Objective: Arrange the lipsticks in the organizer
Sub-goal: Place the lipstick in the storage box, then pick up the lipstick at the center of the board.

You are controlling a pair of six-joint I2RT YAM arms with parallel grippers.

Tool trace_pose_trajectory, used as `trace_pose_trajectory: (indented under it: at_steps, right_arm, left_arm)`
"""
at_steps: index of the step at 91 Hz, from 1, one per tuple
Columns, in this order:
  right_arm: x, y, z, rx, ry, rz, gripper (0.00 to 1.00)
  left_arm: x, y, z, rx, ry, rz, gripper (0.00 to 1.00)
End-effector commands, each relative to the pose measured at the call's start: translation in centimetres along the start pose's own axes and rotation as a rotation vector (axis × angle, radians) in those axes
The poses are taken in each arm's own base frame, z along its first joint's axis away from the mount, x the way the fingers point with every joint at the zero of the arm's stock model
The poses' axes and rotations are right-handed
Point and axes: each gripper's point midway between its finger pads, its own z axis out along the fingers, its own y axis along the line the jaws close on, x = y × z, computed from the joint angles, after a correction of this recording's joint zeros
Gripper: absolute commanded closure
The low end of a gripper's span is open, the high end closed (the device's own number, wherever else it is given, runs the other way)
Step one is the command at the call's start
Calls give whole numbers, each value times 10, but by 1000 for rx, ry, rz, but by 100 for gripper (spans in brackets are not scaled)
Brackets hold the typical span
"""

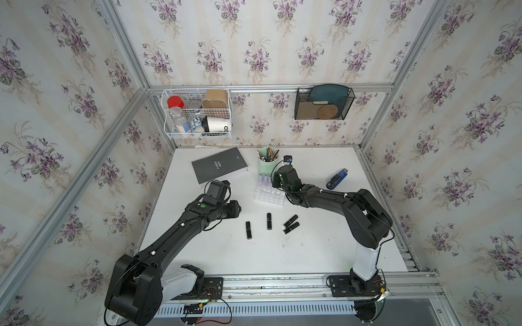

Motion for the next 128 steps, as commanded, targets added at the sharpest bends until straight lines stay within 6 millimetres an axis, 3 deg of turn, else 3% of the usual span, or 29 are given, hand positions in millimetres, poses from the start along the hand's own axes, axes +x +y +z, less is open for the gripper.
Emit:
trace_pose_trajectory:
  at_steps: [1,19,33,44,56,67,82,97,110,128]
  right_arm:
    - [-6,4,2,-12,-21,21,92]
    - [7,-5,6,25,-1,-1,92]
    - [9,-4,6,22,4,-7,87]
    - [6,0,3,4,5,-1,75]
    - [-2,6,-6,-24,5,26,62]
    - [-5,10,-16,-47,26,57,57]
    - [-3,5,-36,-57,52,91,56]
    - [8,-5,-63,-54,111,102,56]
    - [21,-14,-83,-54,154,125,56]
    - [21,-21,-99,-49,157,123,56]
  left_arm:
    - [2,1,-1,-3,5,9,58]
    - [2,0,-3,-4,7,9,56]
    - [3,0,-8,-17,15,-15,39]
    - [8,-2,-14,-14,24,-17,33]
    - [22,-3,-17,-26,55,-14,33]
    - [42,-3,-16,-79,101,13,35]
    - [67,-11,-4,-66,175,-8,37]
    - [85,-28,20,-19,252,-39,38]
    - [86,-32,36,-42,268,-23,39]
    - [93,-30,50,-159,331,45,44]
